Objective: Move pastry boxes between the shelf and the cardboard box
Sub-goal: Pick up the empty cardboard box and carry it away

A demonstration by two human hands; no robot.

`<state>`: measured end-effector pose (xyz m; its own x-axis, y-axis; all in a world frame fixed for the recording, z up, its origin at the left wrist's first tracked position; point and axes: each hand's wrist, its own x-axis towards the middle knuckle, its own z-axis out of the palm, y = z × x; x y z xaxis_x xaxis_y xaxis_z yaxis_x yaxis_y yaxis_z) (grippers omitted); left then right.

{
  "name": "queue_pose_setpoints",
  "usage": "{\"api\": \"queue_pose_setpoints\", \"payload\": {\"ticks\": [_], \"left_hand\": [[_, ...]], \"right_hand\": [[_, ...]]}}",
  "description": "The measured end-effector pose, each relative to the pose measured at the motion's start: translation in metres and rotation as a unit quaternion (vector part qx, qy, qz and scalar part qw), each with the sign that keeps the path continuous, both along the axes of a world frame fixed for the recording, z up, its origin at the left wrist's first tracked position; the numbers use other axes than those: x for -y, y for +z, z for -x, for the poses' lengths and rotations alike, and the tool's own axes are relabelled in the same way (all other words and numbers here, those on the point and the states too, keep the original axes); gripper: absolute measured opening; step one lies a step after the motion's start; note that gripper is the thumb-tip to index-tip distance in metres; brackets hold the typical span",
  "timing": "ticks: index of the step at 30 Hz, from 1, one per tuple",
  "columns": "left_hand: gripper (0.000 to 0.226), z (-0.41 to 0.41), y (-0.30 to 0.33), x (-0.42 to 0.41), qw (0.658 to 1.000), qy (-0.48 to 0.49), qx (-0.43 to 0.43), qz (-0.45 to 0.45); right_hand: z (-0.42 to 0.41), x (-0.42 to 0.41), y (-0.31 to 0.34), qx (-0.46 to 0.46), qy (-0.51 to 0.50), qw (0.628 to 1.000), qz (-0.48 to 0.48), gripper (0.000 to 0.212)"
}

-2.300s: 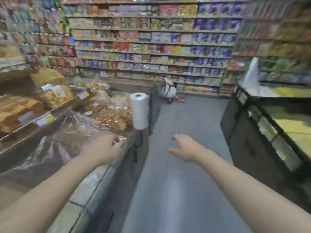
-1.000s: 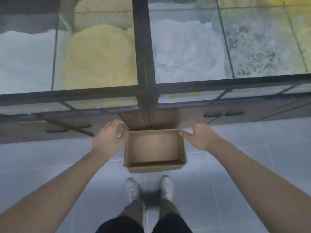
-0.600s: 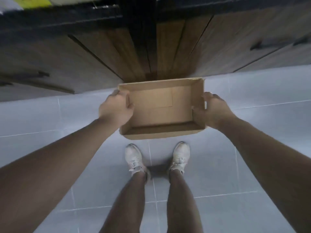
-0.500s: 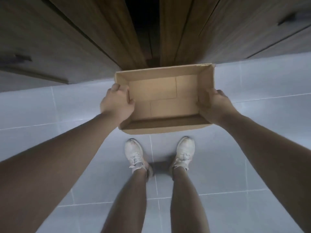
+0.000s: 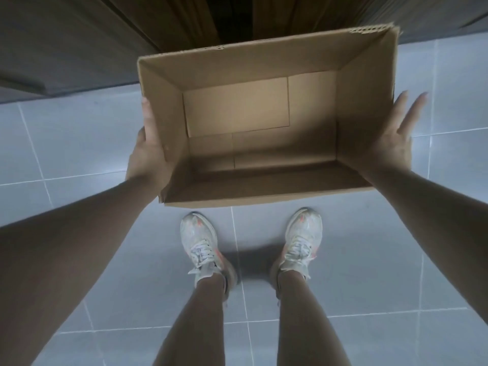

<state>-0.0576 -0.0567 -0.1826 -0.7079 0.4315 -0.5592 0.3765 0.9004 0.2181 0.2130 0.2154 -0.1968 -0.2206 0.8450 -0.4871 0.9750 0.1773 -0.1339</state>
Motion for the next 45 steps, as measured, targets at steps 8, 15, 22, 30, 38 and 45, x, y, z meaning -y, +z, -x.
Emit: {"api": "queue_pose_setpoints", "payload": {"ticks": [8, 15, 22, 30, 38, 45], "left_hand": [[0.089, 0.000, -0.012, 0.002, 0.999, 0.030, 0.000, -0.026], [0.089, 0.004, 0.010, 0.003, 0.995, 0.092, 0.008, -0.048], [0.086, -0.009, 0.109, 0.033, 0.985, 0.164, -0.030, -0.047], [0.094, -0.024, 0.260, 0.125, 0.966, 0.246, -0.062, -0.042], [0.093, -0.049, 0.433, 0.239, 0.928, 0.346, -0.125, -0.065], [0.096, -0.096, 0.568, 0.371, 0.870, 0.453, -0.165, -0.104]], "right_hand": [[-0.002, -0.014, 0.005, 0.037, -0.052, 0.995, 0.074, 0.103], [-0.012, -0.010, 0.025, 0.005, 0.011, 0.996, 0.086, 0.108], [-0.005, 0.007, 0.118, 0.019, 0.143, 0.987, 0.076, 0.089], [0.031, 0.030, 0.274, -0.006, 0.267, 0.961, 0.076, 0.102], [0.089, 0.110, 0.458, -0.046, 0.385, 0.920, 0.056, 0.102], [0.154, 0.208, 0.613, -0.081, 0.512, 0.855, 0.022, 0.098]]}}
